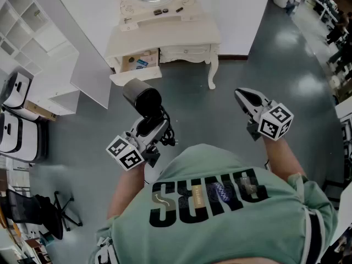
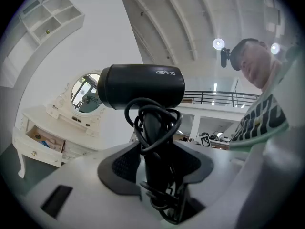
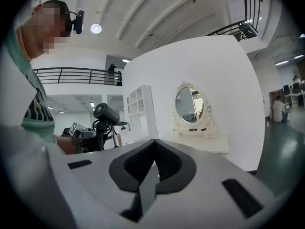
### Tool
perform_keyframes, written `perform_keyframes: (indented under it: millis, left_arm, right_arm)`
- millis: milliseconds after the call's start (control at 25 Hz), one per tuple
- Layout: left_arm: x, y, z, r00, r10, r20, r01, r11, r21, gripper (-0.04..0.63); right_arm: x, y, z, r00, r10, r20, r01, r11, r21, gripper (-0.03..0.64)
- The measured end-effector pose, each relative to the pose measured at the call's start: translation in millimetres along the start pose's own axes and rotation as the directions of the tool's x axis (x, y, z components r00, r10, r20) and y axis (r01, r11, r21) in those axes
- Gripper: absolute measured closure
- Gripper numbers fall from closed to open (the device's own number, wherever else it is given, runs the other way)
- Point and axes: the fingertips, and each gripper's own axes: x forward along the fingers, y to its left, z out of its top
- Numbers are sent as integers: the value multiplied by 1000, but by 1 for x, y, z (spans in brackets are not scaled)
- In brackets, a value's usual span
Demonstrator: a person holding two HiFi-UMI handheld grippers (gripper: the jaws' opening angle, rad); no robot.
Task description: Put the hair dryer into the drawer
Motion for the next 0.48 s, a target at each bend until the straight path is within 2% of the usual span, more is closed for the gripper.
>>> perform_keyframes:
  millis: [480]
  left_arm:
    - [3, -11, 1, 1000, -2, -3, 2, 1000, 6, 382]
  right_arm:
    - [-4, 8, 10, 1000, 25, 5, -25, 1000, -13, 623]
